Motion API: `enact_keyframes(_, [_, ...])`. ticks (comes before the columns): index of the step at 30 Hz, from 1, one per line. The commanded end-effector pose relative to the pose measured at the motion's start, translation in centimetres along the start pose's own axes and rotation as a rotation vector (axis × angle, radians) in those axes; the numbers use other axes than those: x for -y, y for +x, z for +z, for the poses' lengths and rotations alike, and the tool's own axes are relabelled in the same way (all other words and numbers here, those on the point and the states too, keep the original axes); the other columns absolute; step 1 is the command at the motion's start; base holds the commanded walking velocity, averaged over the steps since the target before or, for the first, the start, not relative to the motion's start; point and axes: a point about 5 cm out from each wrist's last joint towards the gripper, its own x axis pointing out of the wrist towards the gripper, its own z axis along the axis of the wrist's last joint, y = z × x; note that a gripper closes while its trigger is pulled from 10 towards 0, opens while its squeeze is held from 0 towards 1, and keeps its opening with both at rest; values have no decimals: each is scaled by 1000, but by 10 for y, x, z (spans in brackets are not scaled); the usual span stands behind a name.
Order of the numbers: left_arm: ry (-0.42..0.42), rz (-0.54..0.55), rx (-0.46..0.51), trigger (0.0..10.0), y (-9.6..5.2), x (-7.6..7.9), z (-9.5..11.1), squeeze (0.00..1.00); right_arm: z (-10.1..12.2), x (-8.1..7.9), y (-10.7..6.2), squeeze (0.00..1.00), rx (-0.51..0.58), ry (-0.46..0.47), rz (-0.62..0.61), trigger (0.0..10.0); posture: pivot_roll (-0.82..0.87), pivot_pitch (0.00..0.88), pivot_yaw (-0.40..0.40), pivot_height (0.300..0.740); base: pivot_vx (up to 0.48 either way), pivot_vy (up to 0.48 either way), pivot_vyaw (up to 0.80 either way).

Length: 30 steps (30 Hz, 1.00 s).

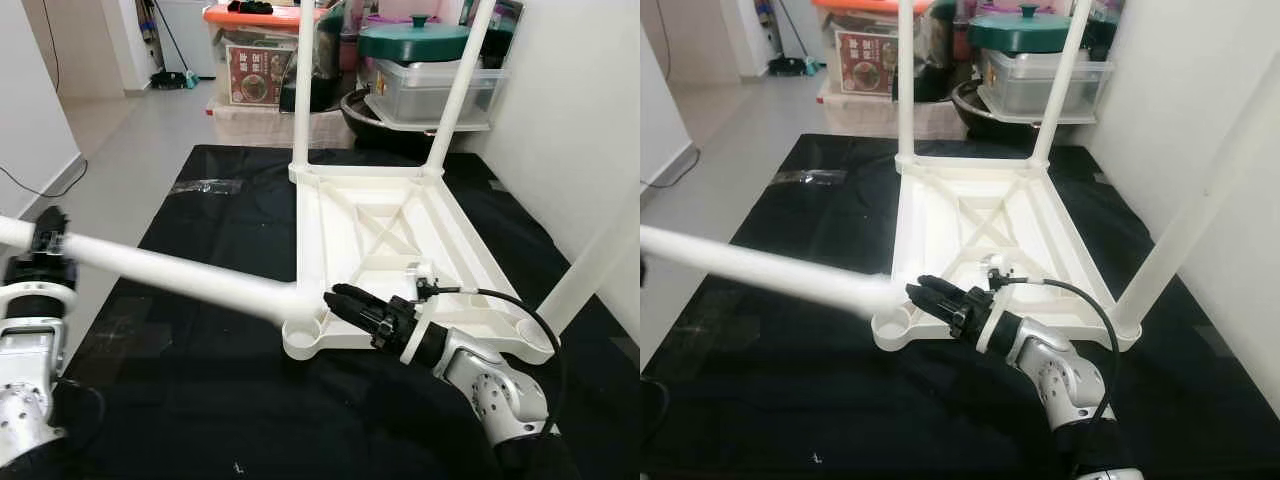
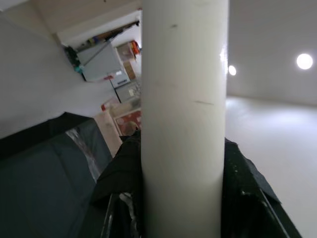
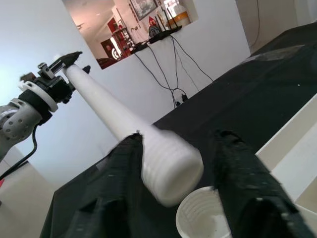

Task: Building children table

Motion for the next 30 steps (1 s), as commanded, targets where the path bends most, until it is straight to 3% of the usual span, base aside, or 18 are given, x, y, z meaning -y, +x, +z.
enact_keyframes(1, [-12,20,25,1843,2,0,4,0,-1,2,-4,1000,5,1,-7,10000,99,0,-47,740,0,0,0])
enact_keyframes(2, [-12,20,25,1843,2,0,4,0,-1,2,-4,1000,5,1,-7,10000,99,0,-47,740,0,0,0])
enact_keyframes(3, [-11,19,33,4431,3,0,7,0,-5,3,-8,1000,-3,13,-8,10000,103,0,-50,740,0,0,0])
enact_keyframes(4, [-11,19,33,4431,3,0,7,0,-5,3,-8,1000,-3,13,-8,10000,103,0,-50,740,0,0,0])
enact_keyframes(5, [-7,12,39,8471,4,2,11,0,-7,3,-16,1000,-16,19,-5,10000,104,0,-50,740,0,0,0])
enact_keyframes(6, [-1,6,37,10000,4,4,13,0,-4,8,-20,1000,-22,-5,-32,10000,101,0,-46,740,0,0,0])
enact_keyframes(7, [-1,6,37,10000,4,4,13,0,-4,8,-20,1000,-22,-5,-32,10000,101,0,-46,740,0,0,0])
enact_keyframes(9, [12,-6,-2,10000,6,4,5,0,25,9,-7,1000,18,-99,-45,10000,86,0,-33,740,0,0,0])
enact_keyframes(12, [14,-8,-20,10000,7,4,1,0,37,8,3,1000,33,-146,-46,10000,83,0,-29,740,0,0,0])
enact_keyframes(13, [10,-12,-42,10000,8,5,-8,0,52,0,23,0,20,-276,-30,10000,79,0,-26,740,0,0,0])
enact_keyframes(16, [20,-23,-87,10000,9,9,-25,0,76,-23,67,0,-24,-565,9,10000,82,0,-27,740,0,0,0])
enact_keyframes(18, [20,-23,-87,10000,9,9,-25,0,76,-23,67,0,-24,-565,9,10000,82,0,-27,740,0,0,0])
enact_keyframes(21, [32,-26,-112,10000,7,13,-36,0,78,-47,97,0,-94,-731,82,10000,102,0,-40,740,0,0,0])
enact_keyframes(25, [62,-39,-138,10000,6,14,-42,0,55,-79,112,0,-175,-709,268,10000,106,0,-44,740,0,0,0])
enact_keyframes(30, [93,-67,-167,10000,7,19,-49,0,40,-83,114,0,-257,-617,305,10000,102,0,-43,740,0,0,0])
